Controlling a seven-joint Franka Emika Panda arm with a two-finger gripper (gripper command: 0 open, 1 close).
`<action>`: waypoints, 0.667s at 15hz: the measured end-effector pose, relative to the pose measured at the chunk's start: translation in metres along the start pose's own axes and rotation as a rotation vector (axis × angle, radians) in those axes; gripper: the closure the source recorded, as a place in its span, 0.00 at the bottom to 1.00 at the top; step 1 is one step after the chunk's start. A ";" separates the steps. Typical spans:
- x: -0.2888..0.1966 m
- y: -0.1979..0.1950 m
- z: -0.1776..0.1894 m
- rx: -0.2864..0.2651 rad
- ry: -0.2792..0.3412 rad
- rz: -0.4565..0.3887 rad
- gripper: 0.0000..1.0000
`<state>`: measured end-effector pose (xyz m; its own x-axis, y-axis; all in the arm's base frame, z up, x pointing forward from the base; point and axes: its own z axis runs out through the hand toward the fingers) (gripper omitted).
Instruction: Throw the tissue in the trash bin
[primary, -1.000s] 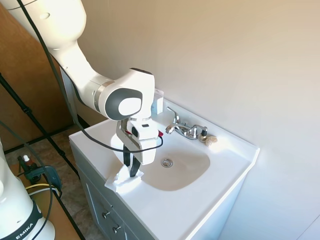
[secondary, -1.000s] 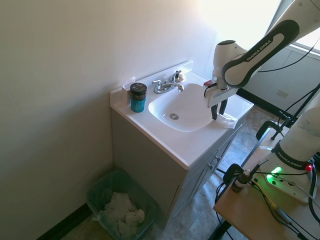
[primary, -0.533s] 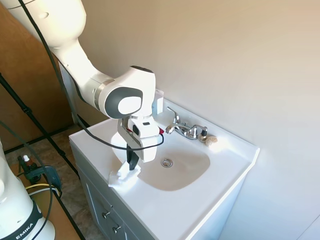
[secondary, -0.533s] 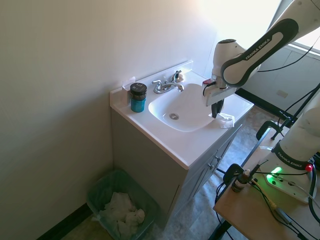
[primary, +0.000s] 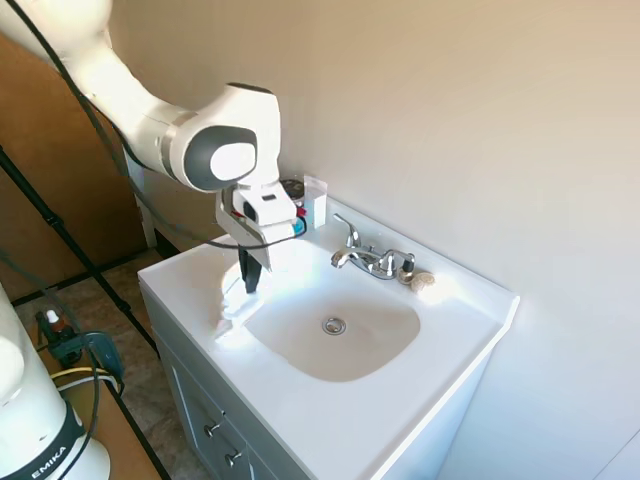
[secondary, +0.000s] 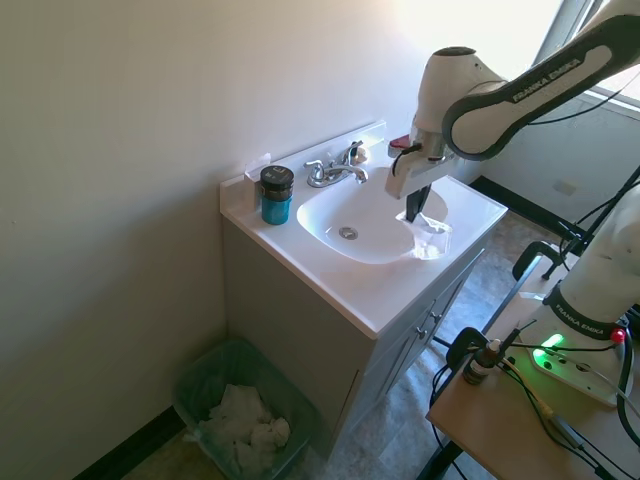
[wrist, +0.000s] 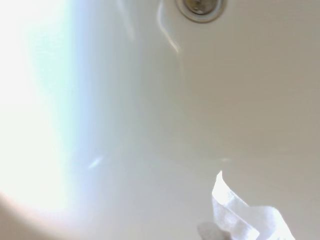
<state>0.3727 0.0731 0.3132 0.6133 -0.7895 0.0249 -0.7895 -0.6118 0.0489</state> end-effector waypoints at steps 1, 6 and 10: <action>-0.022 -0.008 -0.015 0.011 0.022 -0.021 1.00; -0.140 -0.066 -0.080 0.067 0.138 -0.119 1.00; -0.197 -0.127 -0.079 0.063 0.185 -0.195 1.00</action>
<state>0.3539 0.3097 0.3812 0.7433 -0.6373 0.2034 -0.6522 -0.7580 0.0085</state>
